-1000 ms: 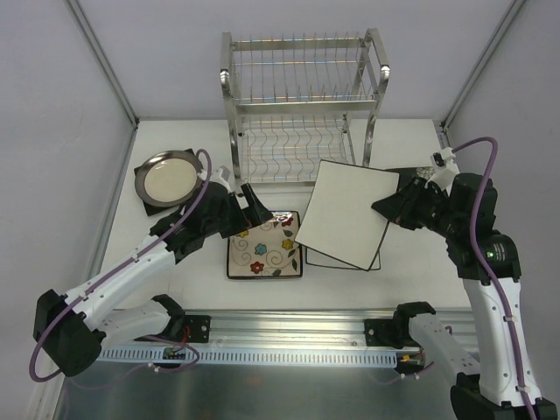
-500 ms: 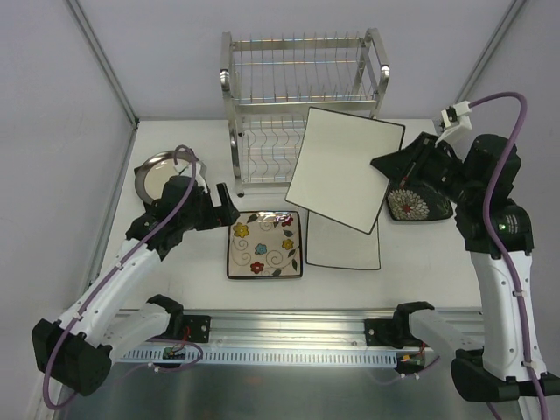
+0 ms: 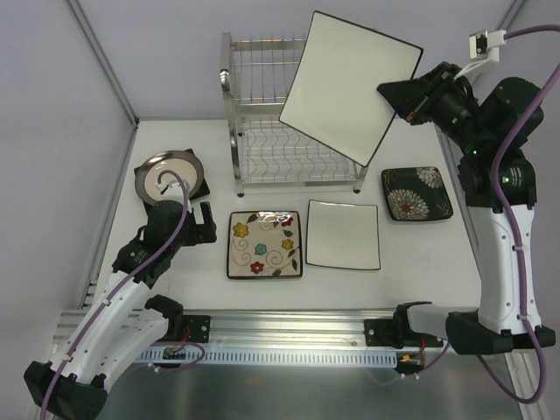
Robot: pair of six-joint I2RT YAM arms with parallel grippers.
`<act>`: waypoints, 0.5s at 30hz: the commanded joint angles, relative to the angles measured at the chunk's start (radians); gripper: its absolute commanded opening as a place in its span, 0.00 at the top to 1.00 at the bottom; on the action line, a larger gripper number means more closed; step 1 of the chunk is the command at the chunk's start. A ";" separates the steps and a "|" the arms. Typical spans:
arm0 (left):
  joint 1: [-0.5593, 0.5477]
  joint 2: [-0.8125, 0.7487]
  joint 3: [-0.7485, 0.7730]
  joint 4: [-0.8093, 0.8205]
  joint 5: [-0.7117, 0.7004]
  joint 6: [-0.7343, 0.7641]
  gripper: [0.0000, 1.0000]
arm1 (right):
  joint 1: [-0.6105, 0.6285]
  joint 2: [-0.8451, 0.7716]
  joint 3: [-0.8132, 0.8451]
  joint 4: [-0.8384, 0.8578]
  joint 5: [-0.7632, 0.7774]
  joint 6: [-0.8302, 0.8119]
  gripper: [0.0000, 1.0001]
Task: Load the plates into the dish rack
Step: Insert the plate into the dish rack
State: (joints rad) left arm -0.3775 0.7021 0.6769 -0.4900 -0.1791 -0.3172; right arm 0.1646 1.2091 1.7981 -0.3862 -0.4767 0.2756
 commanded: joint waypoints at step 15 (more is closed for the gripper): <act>0.008 -0.148 -0.083 0.053 -0.307 0.017 0.01 | 0.004 0.331 0.366 0.547 0.240 -0.022 1.00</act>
State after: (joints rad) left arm -0.3775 0.5728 0.6060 -0.4820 -0.4084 -0.3202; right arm 0.1658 1.5669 2.0403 -0.1776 -0.3119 0.2615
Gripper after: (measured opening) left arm 0.991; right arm 0.183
